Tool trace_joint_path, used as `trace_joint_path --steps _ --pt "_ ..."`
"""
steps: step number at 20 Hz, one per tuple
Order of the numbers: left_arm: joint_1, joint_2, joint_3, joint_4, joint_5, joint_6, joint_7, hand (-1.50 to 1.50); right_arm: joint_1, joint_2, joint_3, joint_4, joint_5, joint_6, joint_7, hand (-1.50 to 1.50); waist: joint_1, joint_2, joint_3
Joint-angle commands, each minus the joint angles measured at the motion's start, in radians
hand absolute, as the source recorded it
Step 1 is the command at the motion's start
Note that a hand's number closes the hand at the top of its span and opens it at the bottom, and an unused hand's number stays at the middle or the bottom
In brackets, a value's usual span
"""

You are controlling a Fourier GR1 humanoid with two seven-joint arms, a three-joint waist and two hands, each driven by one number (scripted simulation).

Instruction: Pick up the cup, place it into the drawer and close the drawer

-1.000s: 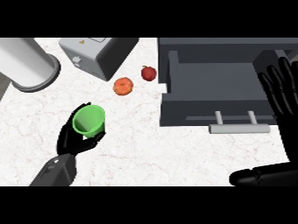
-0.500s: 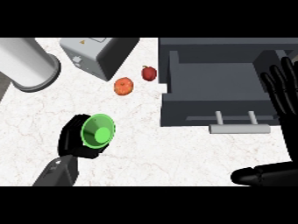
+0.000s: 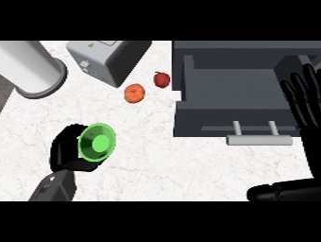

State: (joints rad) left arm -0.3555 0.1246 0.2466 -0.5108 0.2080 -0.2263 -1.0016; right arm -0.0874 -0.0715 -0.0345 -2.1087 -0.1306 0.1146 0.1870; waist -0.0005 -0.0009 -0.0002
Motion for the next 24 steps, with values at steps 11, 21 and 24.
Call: trace_joint_path --steps 11,21,24 --pt "0.013 -0.033 -0.142 -0.590 0.063 -0.020 0.355 1.50 -0.027 -0.011 -0.025 0.027 -0.034 0.006 0.021 -1.50 0.012 -0.005 0.002" --pt "-0.071 -0.121 -0.222 -0.895 0.092 0.179 0.689 1.50 -0.013 -0.032 -0.059 0.035 -0.049 0.025 0.005 -1.50 0.001 -0.001 0.001" --pt "-0.171 -0.106 -0.213 -0.934 0.078 0.243 0.781 1.50 0.003 -0.026 -0.052 0.020 -0.047 0.027 -0.005 -1.50 -0.003 -0.001 0.001"
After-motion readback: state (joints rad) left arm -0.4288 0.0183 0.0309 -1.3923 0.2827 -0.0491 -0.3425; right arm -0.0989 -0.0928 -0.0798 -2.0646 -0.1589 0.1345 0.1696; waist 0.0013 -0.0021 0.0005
